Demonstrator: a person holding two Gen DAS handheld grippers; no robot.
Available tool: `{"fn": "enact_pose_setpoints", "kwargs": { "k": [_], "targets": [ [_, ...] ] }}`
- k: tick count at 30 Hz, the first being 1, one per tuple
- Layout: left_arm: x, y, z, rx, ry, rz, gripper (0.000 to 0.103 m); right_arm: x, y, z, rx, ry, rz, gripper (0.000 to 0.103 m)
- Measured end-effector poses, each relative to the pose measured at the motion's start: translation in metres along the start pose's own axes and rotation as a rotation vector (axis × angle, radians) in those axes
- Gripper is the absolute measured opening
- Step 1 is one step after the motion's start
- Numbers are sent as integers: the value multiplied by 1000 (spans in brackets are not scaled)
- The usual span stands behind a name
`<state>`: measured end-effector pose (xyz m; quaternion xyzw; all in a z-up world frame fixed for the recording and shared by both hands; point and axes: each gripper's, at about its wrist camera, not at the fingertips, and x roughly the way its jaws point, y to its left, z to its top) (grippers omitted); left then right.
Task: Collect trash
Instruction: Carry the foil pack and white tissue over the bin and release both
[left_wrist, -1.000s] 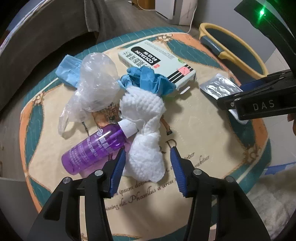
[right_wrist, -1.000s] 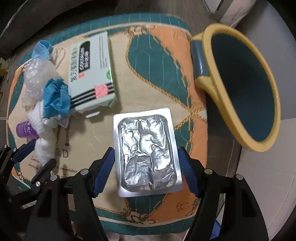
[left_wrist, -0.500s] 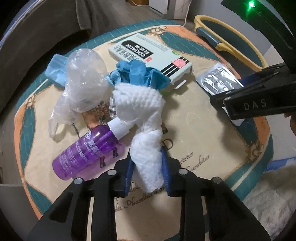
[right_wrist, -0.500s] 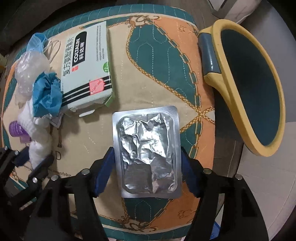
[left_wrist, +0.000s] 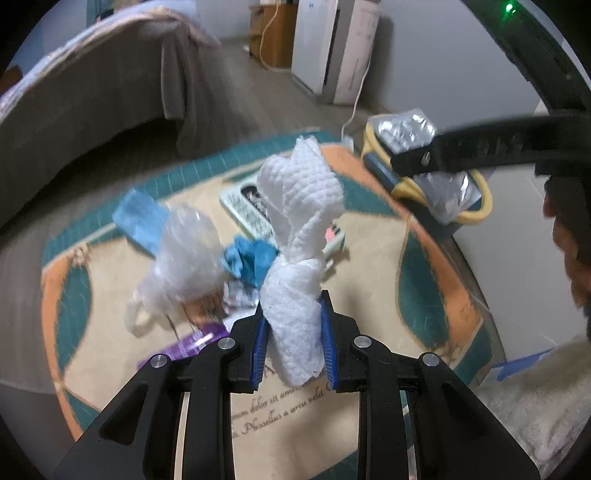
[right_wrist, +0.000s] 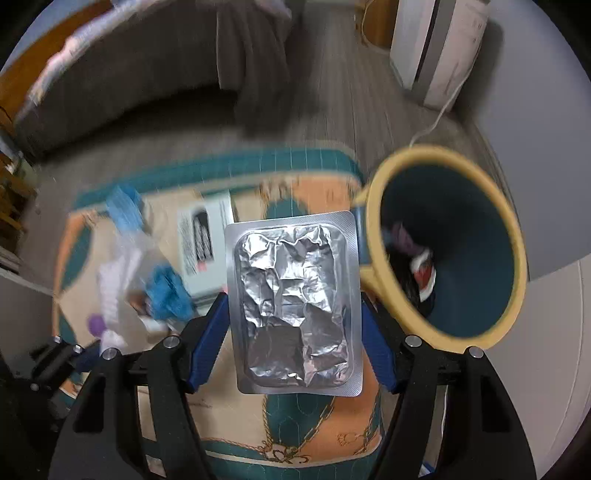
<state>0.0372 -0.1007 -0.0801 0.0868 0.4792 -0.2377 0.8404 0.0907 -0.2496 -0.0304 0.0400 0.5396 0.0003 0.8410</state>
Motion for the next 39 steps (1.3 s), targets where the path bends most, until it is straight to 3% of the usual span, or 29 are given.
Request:
{"fn": "enact_pose_setpoints", "kwargs": {
  "k": [7, 19, 33, 39],
  "targets": [
    [-13, -4, 7, 4, -43, 26, 27, -29, -26, 15, -10, -88, -2, 67],
    [-11, -14, 23, 6, -50, 60, 27, -59, -75, 22, -5, -173, -49, 67],
    [12, -54, 78, 89, -58, 59, 27, -29, -136, 20, 66, -116, -95, 67],
    [24, -71, 95, 113, -44, 19, 27, -15, -160, 19, 113, -92, -106, 67]
  ]
}}
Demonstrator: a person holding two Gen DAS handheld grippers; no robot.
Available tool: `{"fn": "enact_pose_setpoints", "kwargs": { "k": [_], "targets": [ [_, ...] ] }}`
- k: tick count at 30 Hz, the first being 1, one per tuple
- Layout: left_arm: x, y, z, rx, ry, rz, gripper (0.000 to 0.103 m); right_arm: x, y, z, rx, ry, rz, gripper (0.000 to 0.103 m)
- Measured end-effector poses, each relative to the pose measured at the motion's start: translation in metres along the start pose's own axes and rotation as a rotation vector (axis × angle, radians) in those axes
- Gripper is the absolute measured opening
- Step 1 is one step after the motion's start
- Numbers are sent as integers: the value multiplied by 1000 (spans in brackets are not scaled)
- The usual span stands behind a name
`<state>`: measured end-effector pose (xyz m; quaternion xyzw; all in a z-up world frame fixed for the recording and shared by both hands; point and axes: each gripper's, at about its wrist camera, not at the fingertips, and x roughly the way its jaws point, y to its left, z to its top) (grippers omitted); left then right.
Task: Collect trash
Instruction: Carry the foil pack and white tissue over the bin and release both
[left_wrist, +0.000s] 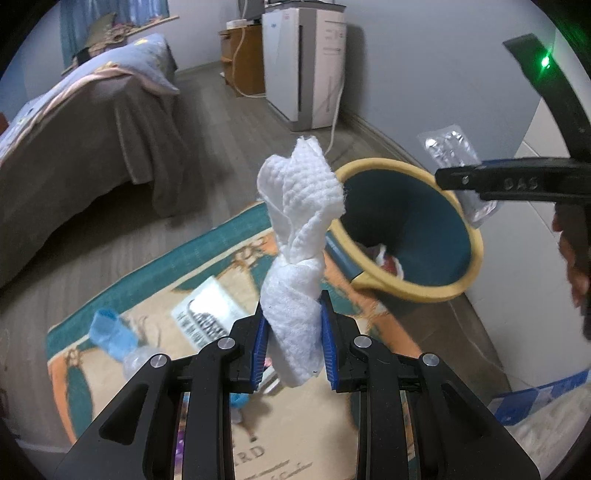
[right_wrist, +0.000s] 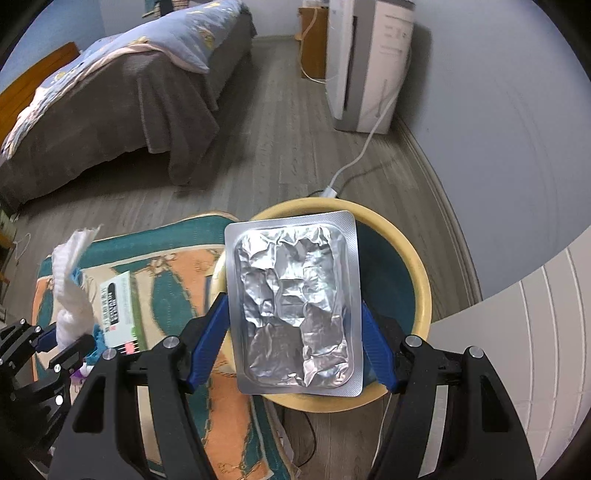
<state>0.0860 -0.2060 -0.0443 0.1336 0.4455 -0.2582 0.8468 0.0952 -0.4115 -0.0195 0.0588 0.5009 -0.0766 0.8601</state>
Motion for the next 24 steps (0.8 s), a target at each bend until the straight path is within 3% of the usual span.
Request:
{"fn": "enact_pose_setpoints", "kwargs": {
  "k": [7, 9, 24],
  "targets": [
    [18, -20, 16, 27, 8, -33, 27, 30, -27, -6, 102, 64, -20, 67],
    [23, -26, 18, 47, 12, -39, 27, 30, -32, -6, 131, 64, 1, 67],
    [63, -62, 45, 114, 45, -88, 27, 36, -57, -3, 245, 43, -78, 67]
  ]
}}
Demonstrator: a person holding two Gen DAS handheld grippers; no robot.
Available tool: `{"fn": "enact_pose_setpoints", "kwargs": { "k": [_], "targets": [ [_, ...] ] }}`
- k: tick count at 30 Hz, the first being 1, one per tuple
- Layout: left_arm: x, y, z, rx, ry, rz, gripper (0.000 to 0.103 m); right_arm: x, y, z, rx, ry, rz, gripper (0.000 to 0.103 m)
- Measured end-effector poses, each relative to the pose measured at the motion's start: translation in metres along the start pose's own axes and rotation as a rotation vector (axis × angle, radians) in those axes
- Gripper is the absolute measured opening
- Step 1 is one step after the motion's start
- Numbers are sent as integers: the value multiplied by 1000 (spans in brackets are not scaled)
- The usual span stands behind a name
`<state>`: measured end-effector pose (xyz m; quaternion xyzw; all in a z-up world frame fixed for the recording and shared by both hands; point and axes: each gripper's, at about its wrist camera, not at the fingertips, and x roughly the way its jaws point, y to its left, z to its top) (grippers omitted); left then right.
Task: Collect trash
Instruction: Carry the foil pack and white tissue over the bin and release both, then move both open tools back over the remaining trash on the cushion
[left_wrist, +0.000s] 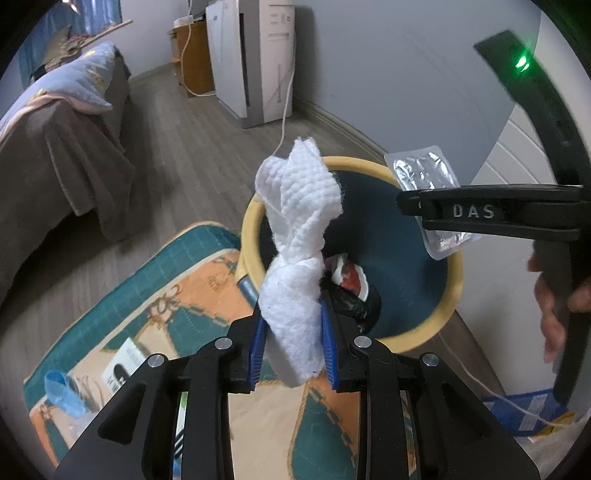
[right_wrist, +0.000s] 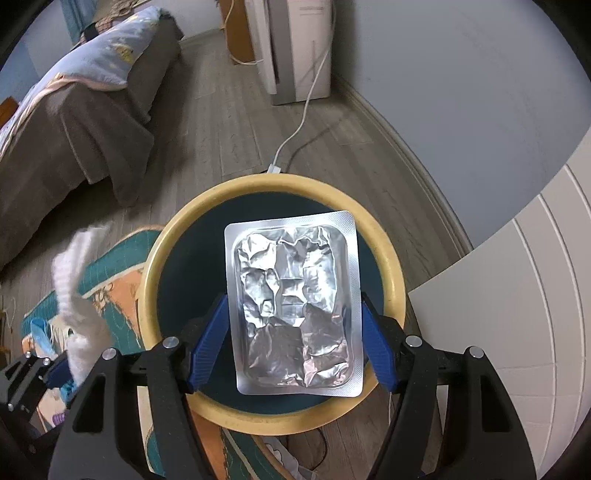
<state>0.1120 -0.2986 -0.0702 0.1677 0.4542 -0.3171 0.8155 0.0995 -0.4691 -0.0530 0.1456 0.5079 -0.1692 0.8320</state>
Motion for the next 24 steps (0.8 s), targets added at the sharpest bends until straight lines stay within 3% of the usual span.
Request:
{"fn": "enact_pose_setpoints", "kwargs": {
  "k": [11, 13, 15, 16, 21, 22, 24],
  "targets": [
    [-2, -20, 33, 26, -81, 7, 33, -17, -9, 8, 91, -101, 11, 68],
    [-4, -21, 35, 16, -93, 9, 44, -18, -11, 9, 100, -103, 11, 70],
    [-6, -22, 34, 13, -112, 23, 60, -19, -12, 9, 104, -109, 13, 83],
    [-6, -21, 33, 12, -118, 27, 65, -19, -12, 9, 105, -114, 14, 84],
    [-9, -13, 26, -7, -111, 45, 82, -23, -6, 10, 103, -118, 41, 97],
    [-12, -12, 23, -11, -111, 51, 90, -23, -4, 10, 99, -116, 47, 97],
    [-21, -4, 12, -27, -127, 57, 95, -24, 3, 8, 88, -107, 56, 97]
  ]
}}
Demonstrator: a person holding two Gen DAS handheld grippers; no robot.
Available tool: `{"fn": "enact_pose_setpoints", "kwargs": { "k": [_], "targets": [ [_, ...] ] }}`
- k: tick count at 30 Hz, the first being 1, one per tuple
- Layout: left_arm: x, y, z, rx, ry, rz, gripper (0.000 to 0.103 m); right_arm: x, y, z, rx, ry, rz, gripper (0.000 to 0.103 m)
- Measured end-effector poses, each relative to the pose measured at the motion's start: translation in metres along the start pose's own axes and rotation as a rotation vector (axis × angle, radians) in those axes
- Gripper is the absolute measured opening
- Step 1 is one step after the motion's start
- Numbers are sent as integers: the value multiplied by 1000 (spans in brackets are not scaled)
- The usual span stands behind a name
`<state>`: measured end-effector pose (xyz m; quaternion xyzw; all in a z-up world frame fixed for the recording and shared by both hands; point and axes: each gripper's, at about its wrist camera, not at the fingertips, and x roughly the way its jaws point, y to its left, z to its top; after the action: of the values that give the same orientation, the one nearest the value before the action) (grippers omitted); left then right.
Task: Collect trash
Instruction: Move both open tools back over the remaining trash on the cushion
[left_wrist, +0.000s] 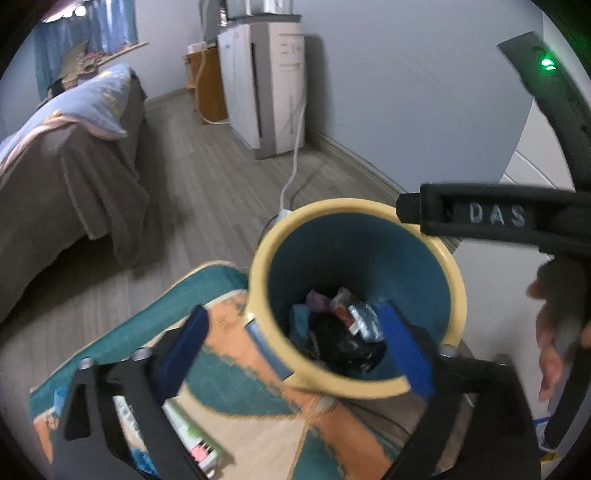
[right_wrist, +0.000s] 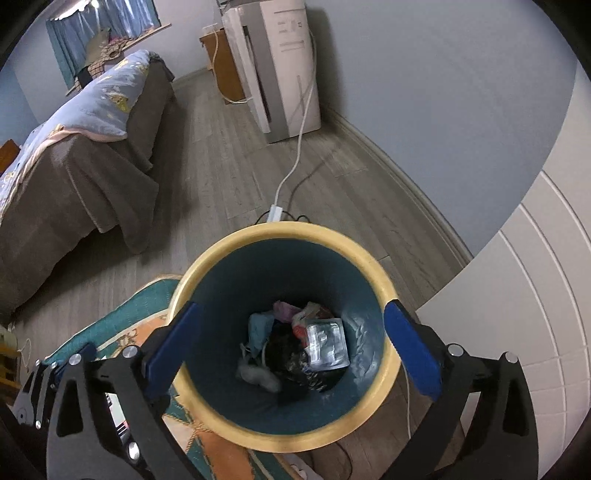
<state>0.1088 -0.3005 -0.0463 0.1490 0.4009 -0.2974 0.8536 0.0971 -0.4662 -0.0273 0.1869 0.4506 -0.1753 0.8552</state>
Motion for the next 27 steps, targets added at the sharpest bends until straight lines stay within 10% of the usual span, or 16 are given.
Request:
{"fn": "enact_pose_setpoints", "kwargs": {
  "k": [18, 27],
  "targets": [
    [-110, 154, -81, -187, -9, 258, 96, -22, 111, -24, -288, -24, 70, 97],
    [-156, 216, -116, -411, -61, 285, 97, 4, 171, -64, -411, 107, 192, 97]
  ]
}}
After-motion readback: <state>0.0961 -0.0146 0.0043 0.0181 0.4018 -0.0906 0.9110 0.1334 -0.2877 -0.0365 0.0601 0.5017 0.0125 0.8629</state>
